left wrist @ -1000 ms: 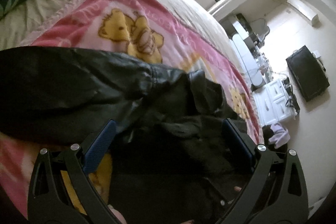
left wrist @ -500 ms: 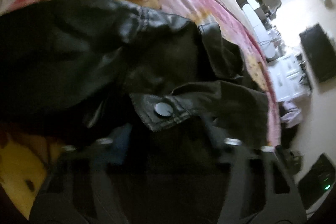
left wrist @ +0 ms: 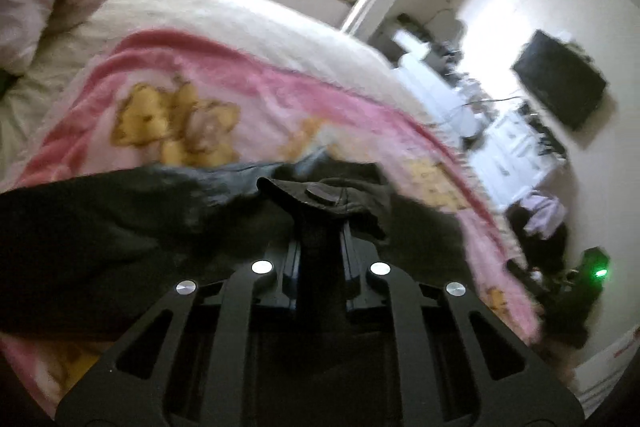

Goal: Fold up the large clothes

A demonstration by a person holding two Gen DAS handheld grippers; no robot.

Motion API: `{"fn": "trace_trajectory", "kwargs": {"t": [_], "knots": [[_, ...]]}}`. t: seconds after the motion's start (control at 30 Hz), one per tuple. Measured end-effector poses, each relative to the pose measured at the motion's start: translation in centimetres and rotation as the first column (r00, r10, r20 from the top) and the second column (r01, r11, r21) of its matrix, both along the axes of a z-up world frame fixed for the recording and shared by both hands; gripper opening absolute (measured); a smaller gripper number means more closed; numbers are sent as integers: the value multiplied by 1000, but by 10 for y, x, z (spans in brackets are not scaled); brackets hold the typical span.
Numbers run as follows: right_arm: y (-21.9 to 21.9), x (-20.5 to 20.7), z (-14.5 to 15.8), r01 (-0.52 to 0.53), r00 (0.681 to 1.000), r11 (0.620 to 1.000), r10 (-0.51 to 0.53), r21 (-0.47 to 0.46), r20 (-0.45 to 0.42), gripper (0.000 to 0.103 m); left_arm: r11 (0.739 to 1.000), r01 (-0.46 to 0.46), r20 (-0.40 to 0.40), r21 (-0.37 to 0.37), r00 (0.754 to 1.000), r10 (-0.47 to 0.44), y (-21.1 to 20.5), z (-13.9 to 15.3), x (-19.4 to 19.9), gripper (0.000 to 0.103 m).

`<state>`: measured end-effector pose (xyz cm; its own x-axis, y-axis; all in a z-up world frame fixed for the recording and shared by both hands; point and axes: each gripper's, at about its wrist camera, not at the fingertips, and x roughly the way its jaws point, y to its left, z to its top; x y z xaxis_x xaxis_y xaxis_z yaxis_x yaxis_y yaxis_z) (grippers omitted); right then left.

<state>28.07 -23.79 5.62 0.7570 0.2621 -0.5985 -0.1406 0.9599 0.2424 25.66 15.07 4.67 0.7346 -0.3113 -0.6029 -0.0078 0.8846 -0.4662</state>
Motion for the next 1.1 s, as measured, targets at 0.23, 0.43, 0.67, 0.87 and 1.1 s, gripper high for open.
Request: {"fn": "trace_trajectory", "kwargs": {"t": [0.23,0.43,0.67,0.87,1.1], "knots": [[15,42,-18,-34,997,999,31,-43,-71,51,999,-29,-165,40,986,35,10,-51,20,8],[16,91,-55,-41,981,996,25,-81,-192,51,999,-40,-214,23,976,44,21,-68,17,8],[3,109,-104,-29,958,989,-14,-144,-286,49,998,-48,-265,-44,964,34,30,-93,22,12],[17,83,-70,-85,973,989,56,-124,-225,58,998,-47,-225,32,973,53,24,-69,10,29],[53,33,-57,-220,962,968,194,-124,-193,69,987,-30,-146,159,988,54,-1,-38,-25,33]]}}
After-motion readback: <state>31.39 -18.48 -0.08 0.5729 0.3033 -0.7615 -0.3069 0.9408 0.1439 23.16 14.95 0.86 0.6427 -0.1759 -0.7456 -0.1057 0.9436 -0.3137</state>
